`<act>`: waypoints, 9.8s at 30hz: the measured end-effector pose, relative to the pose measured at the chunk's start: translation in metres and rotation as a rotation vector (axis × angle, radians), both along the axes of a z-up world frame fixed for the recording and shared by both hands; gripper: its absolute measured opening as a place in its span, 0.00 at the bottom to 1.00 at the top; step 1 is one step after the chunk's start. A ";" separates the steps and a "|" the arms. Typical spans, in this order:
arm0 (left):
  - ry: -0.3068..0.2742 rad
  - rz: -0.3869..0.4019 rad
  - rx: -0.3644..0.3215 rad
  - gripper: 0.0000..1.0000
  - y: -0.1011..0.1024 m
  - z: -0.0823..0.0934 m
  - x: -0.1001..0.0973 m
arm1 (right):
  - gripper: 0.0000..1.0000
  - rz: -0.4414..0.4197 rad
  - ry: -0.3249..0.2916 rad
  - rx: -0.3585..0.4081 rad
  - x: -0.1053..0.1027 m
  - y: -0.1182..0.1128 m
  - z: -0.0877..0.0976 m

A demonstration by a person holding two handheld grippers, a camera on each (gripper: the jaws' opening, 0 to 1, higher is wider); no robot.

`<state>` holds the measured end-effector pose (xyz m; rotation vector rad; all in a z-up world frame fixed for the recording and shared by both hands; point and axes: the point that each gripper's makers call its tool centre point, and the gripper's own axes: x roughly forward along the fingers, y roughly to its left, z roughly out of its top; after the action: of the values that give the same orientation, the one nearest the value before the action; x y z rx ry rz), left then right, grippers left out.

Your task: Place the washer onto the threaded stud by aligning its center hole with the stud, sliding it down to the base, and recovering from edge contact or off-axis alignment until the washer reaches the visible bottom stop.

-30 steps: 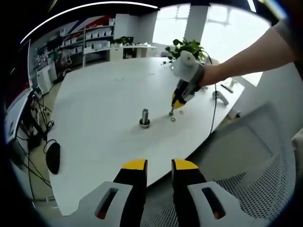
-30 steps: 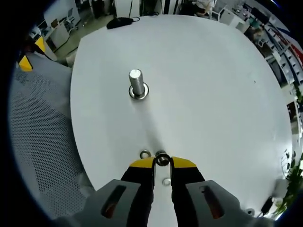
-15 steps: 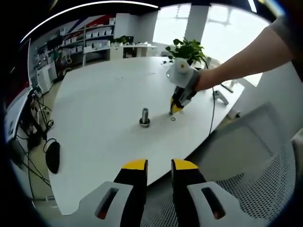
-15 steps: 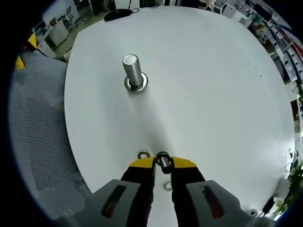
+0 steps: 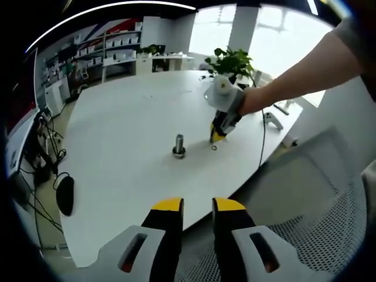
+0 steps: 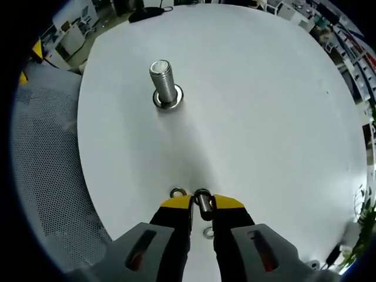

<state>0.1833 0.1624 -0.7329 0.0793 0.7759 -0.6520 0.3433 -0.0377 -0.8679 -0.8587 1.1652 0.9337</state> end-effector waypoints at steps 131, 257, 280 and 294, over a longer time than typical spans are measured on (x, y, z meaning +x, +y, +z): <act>0.019 -0.006 0.020 0.16 0.001 -0.004 -0.002 | 0.15 -0.159 0.033 -0.009 -0.011 -0.056 -0.010; 0.015 -0.005 0.009 0.17 0.000 -0.002 -0.002 | 0.15 -0.052 -0.024 0.042 0.002 -0.008 0.006; 0.018 -0.012 0.012 0.16 0.000 -0.003 -0.002 | 0.17 -0.080 -0.013 0.032 -0.001 -0.016 0.000; 0.015 -0.014 0.010 0.16 0.000 -0.003 -0.003 | 0.21 -0.132 0.009 0.060 -0.022 -0.018 0.001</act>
<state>0.1808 0.1620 -0.7356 0.0891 0.7933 -0.6624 0.3209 -0.0558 -0.8672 -0.7211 1.1814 0.8614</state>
